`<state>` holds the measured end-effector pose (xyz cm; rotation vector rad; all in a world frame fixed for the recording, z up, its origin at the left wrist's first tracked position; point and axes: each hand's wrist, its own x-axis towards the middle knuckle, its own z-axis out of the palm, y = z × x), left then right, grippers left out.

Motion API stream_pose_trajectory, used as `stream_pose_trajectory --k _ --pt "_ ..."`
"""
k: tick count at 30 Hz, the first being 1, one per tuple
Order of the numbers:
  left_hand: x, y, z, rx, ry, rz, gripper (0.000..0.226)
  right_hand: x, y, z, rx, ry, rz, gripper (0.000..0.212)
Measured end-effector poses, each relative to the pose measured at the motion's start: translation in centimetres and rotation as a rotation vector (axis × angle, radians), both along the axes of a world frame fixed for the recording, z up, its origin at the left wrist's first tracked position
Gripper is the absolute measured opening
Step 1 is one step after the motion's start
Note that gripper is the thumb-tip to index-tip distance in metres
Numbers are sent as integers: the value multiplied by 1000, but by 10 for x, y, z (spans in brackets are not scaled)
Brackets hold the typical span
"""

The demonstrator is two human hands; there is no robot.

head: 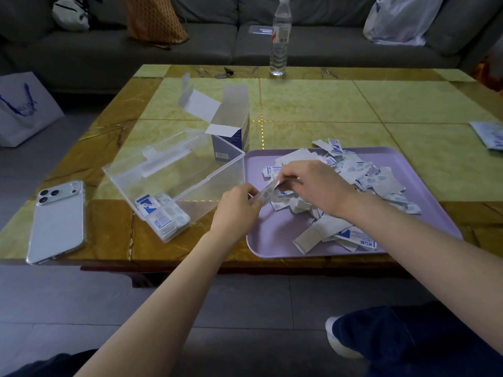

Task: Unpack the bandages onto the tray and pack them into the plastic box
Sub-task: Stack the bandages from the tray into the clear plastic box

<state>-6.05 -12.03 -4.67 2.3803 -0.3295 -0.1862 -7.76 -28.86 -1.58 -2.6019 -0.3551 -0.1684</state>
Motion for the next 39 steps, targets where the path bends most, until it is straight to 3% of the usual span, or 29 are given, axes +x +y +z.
stream_pose_trajectory --k 4,7,12,15,18,21,23,27,33,39 --pt "-1 -8 5 -162 133 -50 22 -2 7 -9 -236 17 55 21" --pt "-4 -13 9 -221 193 -57 33 0 8 -17 -276 -26 52 38" --pt "-6 -8 3 -164 82 -121 15 -2 11 -16 -68 42 106 38" --pt "-4 0 0 -121 -23 -46 9 -3 10 -14 89 40 78 50" --pt "-1 9 -3 -87 -64 17 10 3 -1 -16 -139 61 -124 67" --pt "-1 13 -4 -92 -70 42 11 6 -6 -25 -373 309 -214 78" --pt "0 14 -4 -92 -63 46 10 9 -7 -29 -380 356 -221 63" --pt "-1 14 -3 -97 -49 48 10 16 -10 -26 -343 263 -279 22" --pt "-1 16 -4 -84 -40 53 11 20 -6 -24 -513 228 -285 5" --pt "-2 16 -6 -56 -17 50 12 24 2 -25 -497 234 -313 24"
